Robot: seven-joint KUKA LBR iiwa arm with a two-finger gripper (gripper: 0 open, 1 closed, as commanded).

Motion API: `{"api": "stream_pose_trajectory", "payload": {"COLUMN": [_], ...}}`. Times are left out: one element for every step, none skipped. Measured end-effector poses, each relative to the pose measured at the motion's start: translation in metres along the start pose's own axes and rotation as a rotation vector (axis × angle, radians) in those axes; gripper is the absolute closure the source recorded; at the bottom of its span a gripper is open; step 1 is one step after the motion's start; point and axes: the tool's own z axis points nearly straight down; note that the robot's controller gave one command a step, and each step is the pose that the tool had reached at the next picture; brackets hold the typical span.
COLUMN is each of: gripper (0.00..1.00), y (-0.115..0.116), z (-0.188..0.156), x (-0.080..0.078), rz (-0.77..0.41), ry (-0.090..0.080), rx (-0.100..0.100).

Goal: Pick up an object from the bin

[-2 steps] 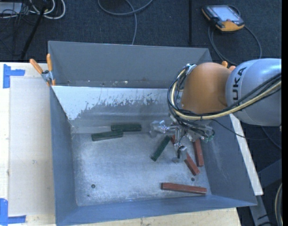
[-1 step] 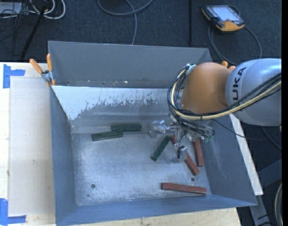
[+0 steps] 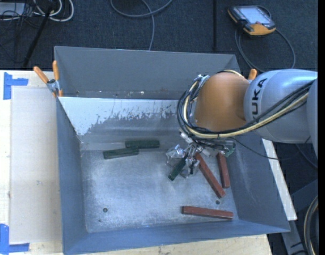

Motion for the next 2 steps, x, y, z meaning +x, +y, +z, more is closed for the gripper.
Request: {"api": "stream_pose_trajectory", "payload": {"gripper": [1.00, 1.00], "y": [0.000, 0.003], "z": [0.000, -0.141], "x": [0.000, 0.006], "rz": [0.001, 0.020], "ry": [0.000, -0.003], "rx": [0.000, 0.000]}}
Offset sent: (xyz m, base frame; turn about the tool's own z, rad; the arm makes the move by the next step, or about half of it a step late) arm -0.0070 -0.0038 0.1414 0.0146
